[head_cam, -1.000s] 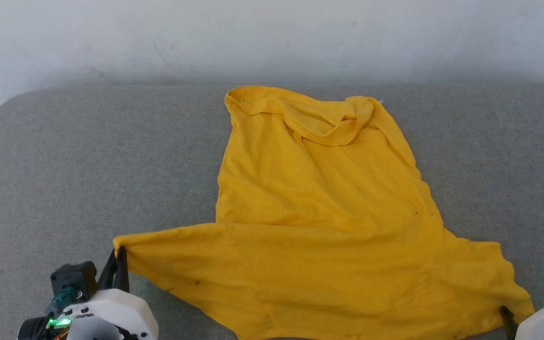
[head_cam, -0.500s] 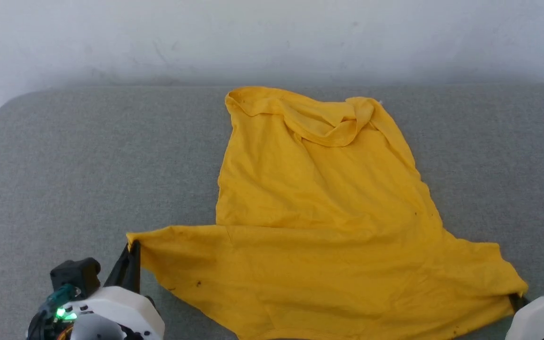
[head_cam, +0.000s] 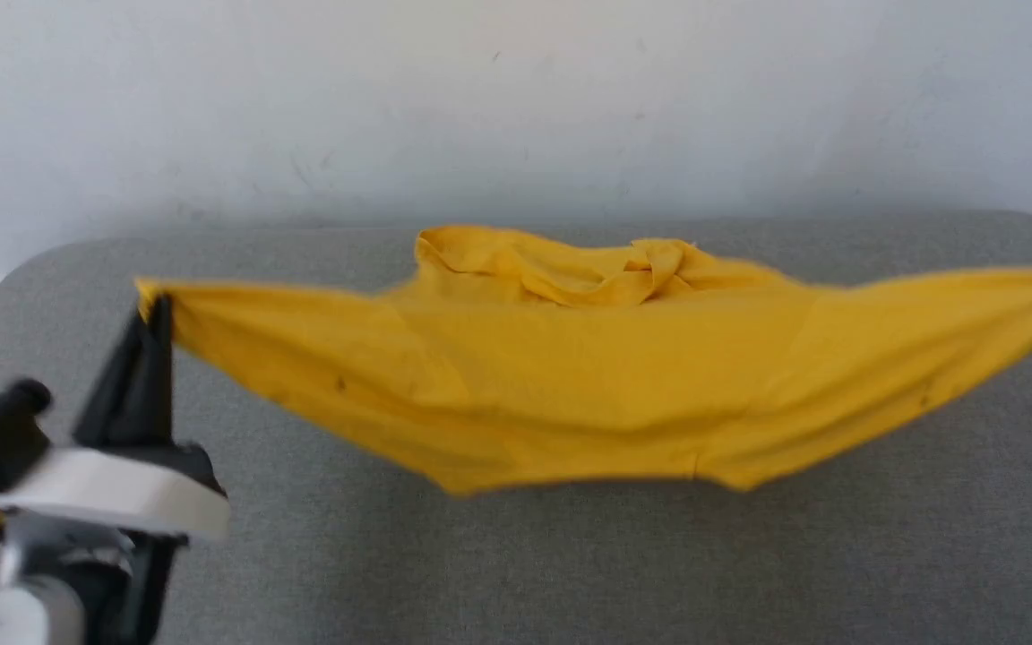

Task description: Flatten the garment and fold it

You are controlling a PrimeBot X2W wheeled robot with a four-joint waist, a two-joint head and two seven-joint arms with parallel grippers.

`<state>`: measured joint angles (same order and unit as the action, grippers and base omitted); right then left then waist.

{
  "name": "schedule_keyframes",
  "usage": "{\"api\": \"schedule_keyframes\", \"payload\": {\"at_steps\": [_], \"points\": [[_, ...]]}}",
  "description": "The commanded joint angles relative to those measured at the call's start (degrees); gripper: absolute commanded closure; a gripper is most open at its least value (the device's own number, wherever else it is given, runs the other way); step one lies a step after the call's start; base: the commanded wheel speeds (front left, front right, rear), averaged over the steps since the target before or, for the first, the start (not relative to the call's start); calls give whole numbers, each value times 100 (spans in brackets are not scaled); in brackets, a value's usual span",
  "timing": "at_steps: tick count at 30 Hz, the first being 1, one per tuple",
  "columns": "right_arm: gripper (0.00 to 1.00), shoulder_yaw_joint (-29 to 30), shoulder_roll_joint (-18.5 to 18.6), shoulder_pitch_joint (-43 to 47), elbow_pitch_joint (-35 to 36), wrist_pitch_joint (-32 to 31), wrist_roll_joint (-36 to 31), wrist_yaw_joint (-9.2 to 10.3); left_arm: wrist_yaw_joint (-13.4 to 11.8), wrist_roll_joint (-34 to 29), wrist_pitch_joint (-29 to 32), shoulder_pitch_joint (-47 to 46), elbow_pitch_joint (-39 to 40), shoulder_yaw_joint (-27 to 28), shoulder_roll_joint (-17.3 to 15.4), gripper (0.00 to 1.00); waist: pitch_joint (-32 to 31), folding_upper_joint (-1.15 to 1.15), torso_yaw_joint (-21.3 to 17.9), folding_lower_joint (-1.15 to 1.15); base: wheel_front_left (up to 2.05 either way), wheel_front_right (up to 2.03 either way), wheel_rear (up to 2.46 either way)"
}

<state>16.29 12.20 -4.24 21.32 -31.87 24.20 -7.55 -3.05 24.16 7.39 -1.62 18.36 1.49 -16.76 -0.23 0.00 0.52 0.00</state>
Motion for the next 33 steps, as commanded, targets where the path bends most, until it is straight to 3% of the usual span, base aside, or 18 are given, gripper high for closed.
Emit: {"api": "schedule_keyframes", "payload": {"at_steps": [1,7,14,24,33], "points": [[100,33,94,-231,132,-40,138,6,40,54,18,-261,212,76,-92,100,-63,0,-21,0,0,0,0],[100,187,219,-1081,316,-119,657,6,68,301,11,-972,695,395,-263,100,-118,0,-70,0,0,0,0],[100,217,719,-2375,-98,8,989,6,31,492,89,-2063,707,743,-570,100,-16,0,-154,0,0,0,0],[100,-457,1410,-4115,-1215,66,1124,6,203,574,422,-3552,-63,661,-1107,100,539,0,-259,0,0,0,0],[100,-1126,1741,-5832,-2295,504,854,6,366,597,369,-4887,-1013,476,-1313,100,1612,0,-303,0,0,0,0]]}}
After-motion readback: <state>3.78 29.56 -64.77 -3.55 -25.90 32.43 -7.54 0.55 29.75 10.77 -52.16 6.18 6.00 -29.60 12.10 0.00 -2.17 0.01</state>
